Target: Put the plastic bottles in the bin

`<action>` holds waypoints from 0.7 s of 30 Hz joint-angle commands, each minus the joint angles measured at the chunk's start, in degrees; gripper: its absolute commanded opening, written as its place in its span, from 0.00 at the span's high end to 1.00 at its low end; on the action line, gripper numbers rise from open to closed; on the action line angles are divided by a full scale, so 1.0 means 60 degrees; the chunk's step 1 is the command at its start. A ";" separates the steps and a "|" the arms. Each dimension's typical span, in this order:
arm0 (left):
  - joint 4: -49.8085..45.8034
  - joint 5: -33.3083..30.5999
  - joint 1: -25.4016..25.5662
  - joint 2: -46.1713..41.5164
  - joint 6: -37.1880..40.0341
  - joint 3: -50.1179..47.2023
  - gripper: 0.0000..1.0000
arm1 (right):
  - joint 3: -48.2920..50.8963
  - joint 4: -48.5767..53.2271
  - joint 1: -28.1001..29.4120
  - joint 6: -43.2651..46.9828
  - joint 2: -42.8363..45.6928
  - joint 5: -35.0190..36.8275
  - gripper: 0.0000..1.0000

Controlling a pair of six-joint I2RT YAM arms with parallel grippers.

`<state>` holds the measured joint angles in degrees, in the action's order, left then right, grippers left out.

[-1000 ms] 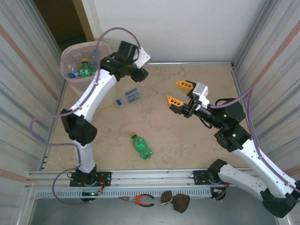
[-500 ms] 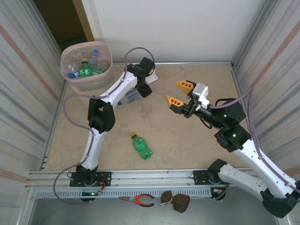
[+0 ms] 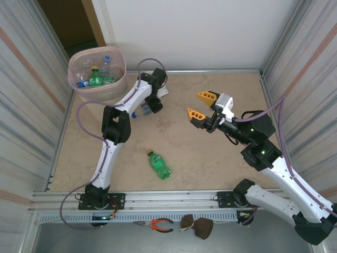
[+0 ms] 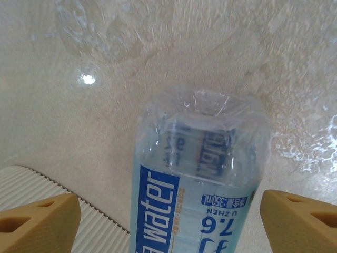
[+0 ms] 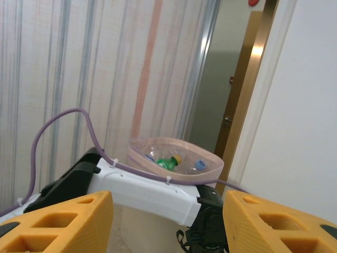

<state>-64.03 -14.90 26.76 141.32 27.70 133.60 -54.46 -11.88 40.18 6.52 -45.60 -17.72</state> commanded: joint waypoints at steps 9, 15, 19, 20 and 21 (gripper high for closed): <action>-0.1061 0.1002 -0.0107 0.0330 -0.0343 0.0171 0.20 | -0.0089 -0.0149 0.0079 -0.0018 0.0086 0.0102 0.44; -0.1070 0.1354 -0.0139 0.0312 -0.0489 0.0175 0.25 | -0.0090 -0.0168 0.0076 -0.0050 0.0087 0.0081 0.43; -0.1076 0.1484 -0.0154 0.0310 -0.0551 0.0177 0.29 | -0.0108 -0.0173 0.0084 -0.0056 0.0080 0.0055 0.44; -0.1084 0.1524 -0.0152 0.0310 -0.0546 0.0170 0.30 | -0.0109 -0.0168 0.0083 -0.0051 0.0072 0.0055 0.44; -0.1090 0.1543 -0.0154 0.0310 -0.0555 0.0182 0.31 | -0.0116 -0.0172 0.0085 -0.0062 0.0079 0.0050 0.44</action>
<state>-68.82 -7.42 26.55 142.69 25.21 133.71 -54.46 -11.90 40.18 6.52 -45.60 -17.76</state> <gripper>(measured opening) 0.697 0.566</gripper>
